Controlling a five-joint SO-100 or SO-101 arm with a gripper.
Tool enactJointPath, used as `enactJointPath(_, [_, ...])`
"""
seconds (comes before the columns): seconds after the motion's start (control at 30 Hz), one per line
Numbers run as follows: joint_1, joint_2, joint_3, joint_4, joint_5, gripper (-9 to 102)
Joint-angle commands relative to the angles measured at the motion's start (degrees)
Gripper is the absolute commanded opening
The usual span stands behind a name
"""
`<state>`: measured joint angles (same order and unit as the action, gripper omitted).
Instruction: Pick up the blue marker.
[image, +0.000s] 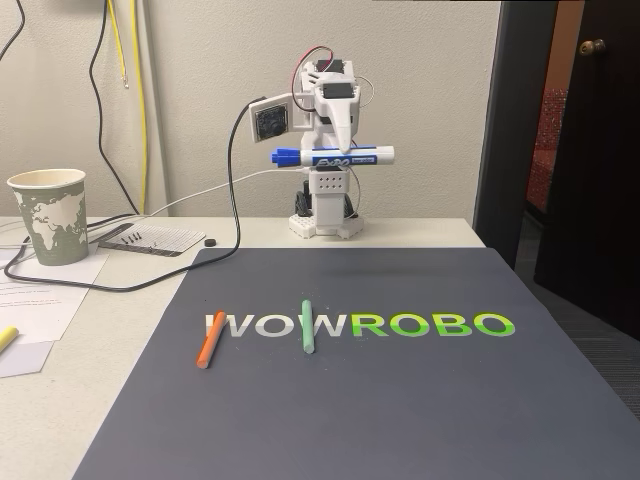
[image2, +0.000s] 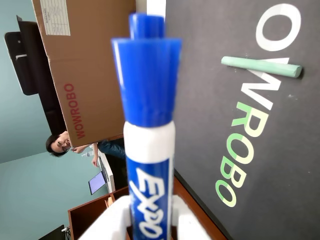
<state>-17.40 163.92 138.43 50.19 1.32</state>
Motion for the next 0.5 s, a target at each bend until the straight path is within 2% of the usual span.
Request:
enactJointPath(0.0, [-0.4, 0.7, -0.3, 0.0, -0.5, 5])
enactJointPath(0.47, [0.0, 0.7, -0.3, -0.2, -0.4, 5])
